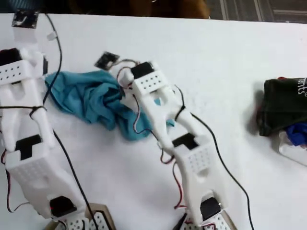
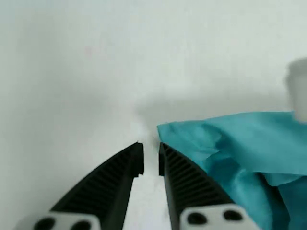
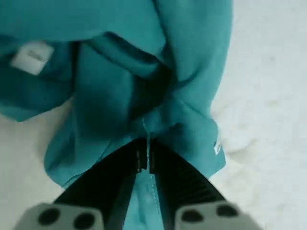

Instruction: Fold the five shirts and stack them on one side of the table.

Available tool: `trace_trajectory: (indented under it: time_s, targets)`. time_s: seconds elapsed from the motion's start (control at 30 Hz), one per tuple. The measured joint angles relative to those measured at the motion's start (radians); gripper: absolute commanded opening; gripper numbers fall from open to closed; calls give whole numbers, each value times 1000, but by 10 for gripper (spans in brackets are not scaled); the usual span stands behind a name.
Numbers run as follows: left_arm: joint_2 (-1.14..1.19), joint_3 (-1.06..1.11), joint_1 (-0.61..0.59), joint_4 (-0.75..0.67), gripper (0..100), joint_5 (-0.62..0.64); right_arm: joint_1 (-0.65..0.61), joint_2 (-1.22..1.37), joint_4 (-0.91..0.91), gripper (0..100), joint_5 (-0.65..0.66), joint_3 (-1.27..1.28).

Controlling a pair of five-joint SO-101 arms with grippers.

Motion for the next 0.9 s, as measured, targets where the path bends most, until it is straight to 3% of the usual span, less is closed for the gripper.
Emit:
trace_trajectory:
  time_s: [0.2, 0.57, 0.83, 0.9]
  targets:
    - [0, 0, -66, 54, 83, 0, 109, 180, -15, 19, 0, -172]
    - [0, 0, -104, 87, 83, 0, 382, 477, -18, 20, -2, -750]
    - [0, 0, -110, 157, 83, 0, 322, 483, 328, 22, 0, -1026]
    - [0, 0, -120, 176, 83, 0, 282, 483, 344, 31, 0, -1036]
